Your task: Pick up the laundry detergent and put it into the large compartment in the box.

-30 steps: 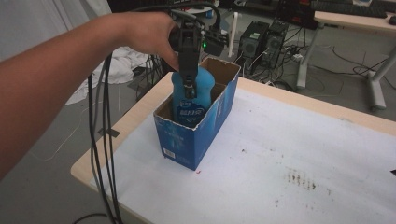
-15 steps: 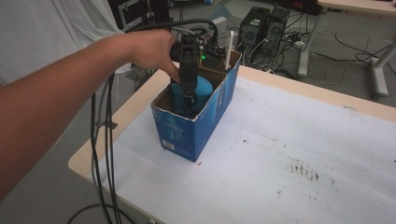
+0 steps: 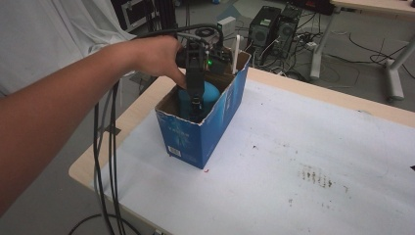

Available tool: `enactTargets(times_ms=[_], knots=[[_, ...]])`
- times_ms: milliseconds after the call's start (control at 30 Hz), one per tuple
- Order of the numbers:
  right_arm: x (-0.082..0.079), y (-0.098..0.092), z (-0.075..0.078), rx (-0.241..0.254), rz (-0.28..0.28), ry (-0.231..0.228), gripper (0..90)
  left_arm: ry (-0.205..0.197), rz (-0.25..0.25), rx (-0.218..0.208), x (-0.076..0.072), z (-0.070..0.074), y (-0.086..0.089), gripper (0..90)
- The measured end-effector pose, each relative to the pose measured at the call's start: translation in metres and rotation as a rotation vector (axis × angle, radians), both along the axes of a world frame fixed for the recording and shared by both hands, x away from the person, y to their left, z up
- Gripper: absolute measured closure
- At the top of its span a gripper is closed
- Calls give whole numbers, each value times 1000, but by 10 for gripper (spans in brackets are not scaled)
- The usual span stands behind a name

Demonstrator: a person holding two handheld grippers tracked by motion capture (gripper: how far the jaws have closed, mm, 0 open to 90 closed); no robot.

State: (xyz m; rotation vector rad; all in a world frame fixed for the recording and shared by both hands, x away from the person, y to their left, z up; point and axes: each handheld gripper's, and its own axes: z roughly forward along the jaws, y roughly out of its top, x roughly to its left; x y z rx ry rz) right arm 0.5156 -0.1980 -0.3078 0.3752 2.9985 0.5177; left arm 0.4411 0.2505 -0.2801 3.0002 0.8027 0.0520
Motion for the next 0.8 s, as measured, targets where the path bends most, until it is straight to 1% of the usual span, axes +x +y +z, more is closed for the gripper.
enactTargets(times_ms=[33, 133, 167, 233, 300, 367, 433, 500, 533, 633, 733, 800], knots=[[0, 0, 0, 0, 0, 0, 31, 0, 0, 0, 0, 0, 0, 367], [-2, 1, 0, -2, 7, -6, 31, -13, 13, -24, 2, 3, 4, 350], [-2, 0, 0, -2, 10, -6, 31, -17, 19, -38, 2, 5, 6, 334], [-3, 0, 1, -7, 1, -4, 32, -29, 21, -64, 2, 9, 10, 329], [-3, -1, 2, -6, 2, -6, 31, -45, 25, -90, 1, 13, 13, 295], [-4, -2, 2, -8, 0, -6, 32, -58, 30, -115, 1, 18, 16, 294], [-3, -2, 2, -13, 0, -6, 31, -62, 36, -120, 1, 20, 18, 263], [-4, -2, 1, -14, 0, -6, 31, -76, 41, -129, -1, 27, 20, 263], [-4, -2, 1, -14, 0, -6, 31, -76, 41, -129, -1, 27, 20, 260], [-5, -2, 1, -18, 3, -4, 32, -84, 47, -137, -4, 35, 20, 242], [-6, 0, 1, -12, 10, -10, 32, -100, 48, -143, -7, 45, 18, 238], [-7, 1, 2, -9, 12, -11, 32, -112, 49, -147, -9, 52, 16, 219]])
